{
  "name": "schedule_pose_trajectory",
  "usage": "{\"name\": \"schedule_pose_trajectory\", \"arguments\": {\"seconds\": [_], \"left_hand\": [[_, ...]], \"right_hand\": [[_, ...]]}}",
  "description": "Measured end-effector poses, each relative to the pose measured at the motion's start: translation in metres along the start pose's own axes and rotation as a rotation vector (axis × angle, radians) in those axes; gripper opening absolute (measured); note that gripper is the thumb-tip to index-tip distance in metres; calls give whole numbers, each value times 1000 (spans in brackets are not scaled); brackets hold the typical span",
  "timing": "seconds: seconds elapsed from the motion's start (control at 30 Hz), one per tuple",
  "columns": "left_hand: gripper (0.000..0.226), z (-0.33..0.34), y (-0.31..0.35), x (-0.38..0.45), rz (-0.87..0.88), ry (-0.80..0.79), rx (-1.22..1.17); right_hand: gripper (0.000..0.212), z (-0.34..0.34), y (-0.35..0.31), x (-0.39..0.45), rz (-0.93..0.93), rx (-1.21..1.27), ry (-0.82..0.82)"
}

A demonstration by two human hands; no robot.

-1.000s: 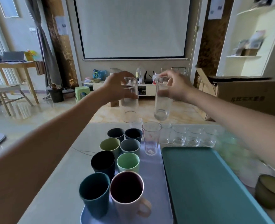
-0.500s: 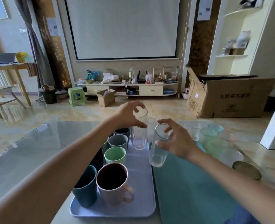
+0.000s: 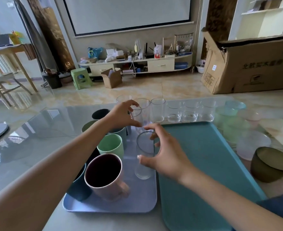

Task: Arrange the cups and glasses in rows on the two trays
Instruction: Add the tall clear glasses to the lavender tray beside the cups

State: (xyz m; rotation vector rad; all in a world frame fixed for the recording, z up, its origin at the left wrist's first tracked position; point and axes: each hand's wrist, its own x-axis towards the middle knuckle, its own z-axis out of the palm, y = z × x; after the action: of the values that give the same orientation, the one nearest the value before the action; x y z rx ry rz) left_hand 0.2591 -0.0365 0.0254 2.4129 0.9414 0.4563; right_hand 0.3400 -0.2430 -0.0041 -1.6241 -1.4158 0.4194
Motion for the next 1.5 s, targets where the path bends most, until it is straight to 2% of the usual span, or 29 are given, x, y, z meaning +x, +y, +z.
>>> {"name": "schedule_pose_trajectory", "arguments": {"seconds": [0.1,0.4,0.53,0.7,0.83,0.9,1.07,1.5], "left_hand": [[80,8,-2,2,-32,-17,-45],[89,12,-8,3,-60,-10,111],[99,0,-17,0,-86,-48,79],[72,-17,-39,-20,-134,23,-10],[69,-10,-34,-30,-72,38,-109],[65,-5,-27,-29,-46,29,-67],[36,6,-17,-27,-27,97,57],[28,5,-15,-26,29,90,164]], "right_hand": [[67,2,0,-1,8,-1,-18],[66,8,3,0,77,-61,-22],[68,11,7,2,98,-90,-21],[69,15,10,5,76,-111,-60],[68,22,9,5,45,-115,-78],[69,21,11,5,45,-108,-75],[69,19,12,6,49,-98,-65],[68,22,12,9,38,-119,-78]]}}
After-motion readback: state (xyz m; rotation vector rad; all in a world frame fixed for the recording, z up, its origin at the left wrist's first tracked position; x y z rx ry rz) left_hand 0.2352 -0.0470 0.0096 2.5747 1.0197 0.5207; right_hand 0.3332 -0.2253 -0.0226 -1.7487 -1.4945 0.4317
